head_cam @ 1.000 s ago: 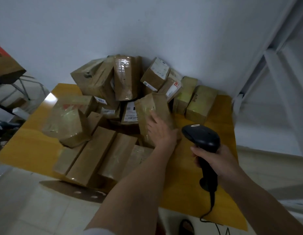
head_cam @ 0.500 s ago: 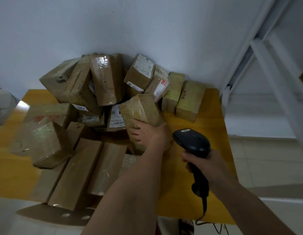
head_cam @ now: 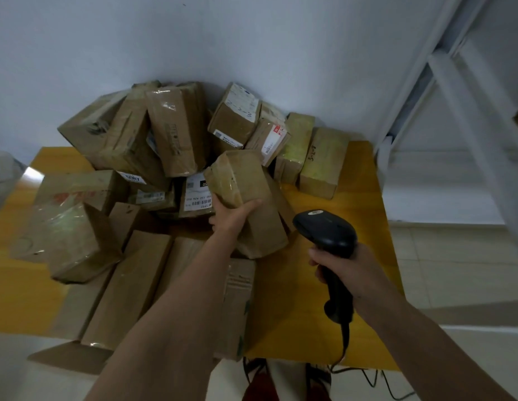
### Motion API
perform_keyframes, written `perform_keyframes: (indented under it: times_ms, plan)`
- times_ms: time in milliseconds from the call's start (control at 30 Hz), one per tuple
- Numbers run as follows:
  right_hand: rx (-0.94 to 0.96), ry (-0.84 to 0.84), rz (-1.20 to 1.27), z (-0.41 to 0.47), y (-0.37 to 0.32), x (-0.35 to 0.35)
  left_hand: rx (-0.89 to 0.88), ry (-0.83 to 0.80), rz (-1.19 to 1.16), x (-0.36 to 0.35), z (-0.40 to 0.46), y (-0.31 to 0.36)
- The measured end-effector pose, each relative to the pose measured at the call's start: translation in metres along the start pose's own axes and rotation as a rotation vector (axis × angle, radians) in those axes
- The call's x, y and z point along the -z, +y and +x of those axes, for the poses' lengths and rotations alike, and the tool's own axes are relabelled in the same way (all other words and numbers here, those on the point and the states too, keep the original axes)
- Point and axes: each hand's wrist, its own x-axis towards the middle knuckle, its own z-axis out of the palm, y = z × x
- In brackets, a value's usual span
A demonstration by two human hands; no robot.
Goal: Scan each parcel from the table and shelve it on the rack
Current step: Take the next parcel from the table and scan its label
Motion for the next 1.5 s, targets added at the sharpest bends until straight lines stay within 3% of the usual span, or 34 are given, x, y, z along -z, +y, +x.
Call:
perform_keyframes:
  times_ms: [100,233,433,600,733,867,967,1067,1167,1300,1500]
  plan:
    - [0.008,0.03,0.009,-0.003,-0.003,0.007,-0.063,-0.083,-0.128,0.009,-0.018,0.007]
    - [0.051,0.078,0.055,-0.014,-0.013,0.025,-0.136,-0.329,-0.251,0.015,-0.053,0.016]
    - [0.116,0.229,0.114,-0.026,-0.015,0.05,-0.041,-0.747,0.061,-0.018,-0.105,-0.009]
    - [0.009,0.284,0.084,-0.024,0.008,0.062,0.162,-0.895,0.245,-0.038,-0.109,-0.047]
    - [-0.082,0.244,0.078,-0.025,0.028,0.064,0.208,-0.831,0.363,-0.033,-0.1,-0.062]
    - [-0.105,0.204,0.092,-0.027,0.037,0.064,0.145,-0.628,0.339,-0.031,-0.098,-0.068]
    - [-0.095,0.189,0.089,-0.028,0.039,0.066,-0.097,-0.385,0.557,-0.038,-0.118,-0.067]
    - [-0.093,0.198,0.11,-0.027,0.04,0.069,-0.482,-0.183,1.034,-0.051,-0.152,-0.08]
    - [-0.091,0.202,0.105,-0.028,0.041,0.073,-0.537,-0.169,1.246,-0.065,-0.161,-0.094]
    - [-0.086,0.217,0.092,-0.029,0.045,0.077,-0.33,-0.159,1.09,-0.065,-0.138,-0.084]
    - [-0.065,0.217,0.169,-0.039,0.032,0.079,-0.125,-0.354,0.552,-0.041,-0.111,-0.064]
